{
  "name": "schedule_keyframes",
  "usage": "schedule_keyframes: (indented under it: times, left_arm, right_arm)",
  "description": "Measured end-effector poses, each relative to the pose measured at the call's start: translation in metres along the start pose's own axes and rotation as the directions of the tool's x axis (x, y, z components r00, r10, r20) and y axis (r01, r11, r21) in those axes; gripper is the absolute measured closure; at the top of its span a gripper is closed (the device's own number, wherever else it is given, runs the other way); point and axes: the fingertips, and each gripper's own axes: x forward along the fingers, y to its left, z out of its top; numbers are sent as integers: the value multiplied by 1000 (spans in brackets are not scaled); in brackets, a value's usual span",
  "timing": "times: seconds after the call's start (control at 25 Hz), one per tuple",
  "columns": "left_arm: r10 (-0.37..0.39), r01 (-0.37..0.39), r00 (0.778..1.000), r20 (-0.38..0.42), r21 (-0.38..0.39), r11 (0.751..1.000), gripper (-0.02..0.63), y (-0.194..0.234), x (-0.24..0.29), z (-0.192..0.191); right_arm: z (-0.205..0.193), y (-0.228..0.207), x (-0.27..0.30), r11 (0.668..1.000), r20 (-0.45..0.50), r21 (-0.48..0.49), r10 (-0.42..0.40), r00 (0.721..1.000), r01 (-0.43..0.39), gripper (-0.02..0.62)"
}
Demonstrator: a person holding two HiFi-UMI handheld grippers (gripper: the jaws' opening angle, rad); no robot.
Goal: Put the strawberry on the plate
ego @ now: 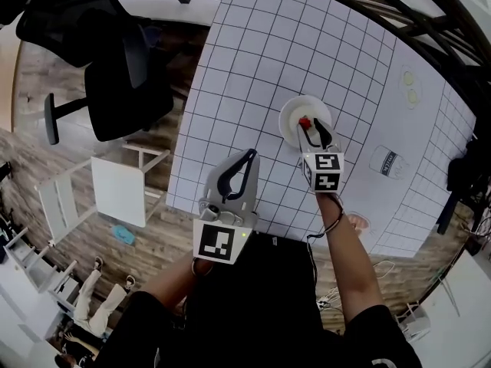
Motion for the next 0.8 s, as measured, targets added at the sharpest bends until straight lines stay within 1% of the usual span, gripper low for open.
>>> schedule_keyframes:
  times: [0.16,0.44,0.56,0.68,0.8]
  left_arm:
    - [-33,33,999,19,-17,999,595,-10,-3,7]
    - [-53,53,998,23,-5,999,595,-21,-2,17]
    - [-48,48,998,30,-13,999,595,-27,-4,20]
    - [-26,26,999,43,9,1000,595,-27,-7,26]
    - [-25,24,998,51,18,1000,595,-36,-11,29]
  right_arm:
    - [12,-1,-13,1000,30,16,2,1000,-2,423]
    - [39,-1,-38,998,82,51,20,996,-24,423]
    - [45,-5,-56,998,105,62,14,994,-21,423]
    - [55,-4,-71,998,140,56,2,990,-10,423]
    - [60,-1,-91,999,169,53,-1,986,-9,423]
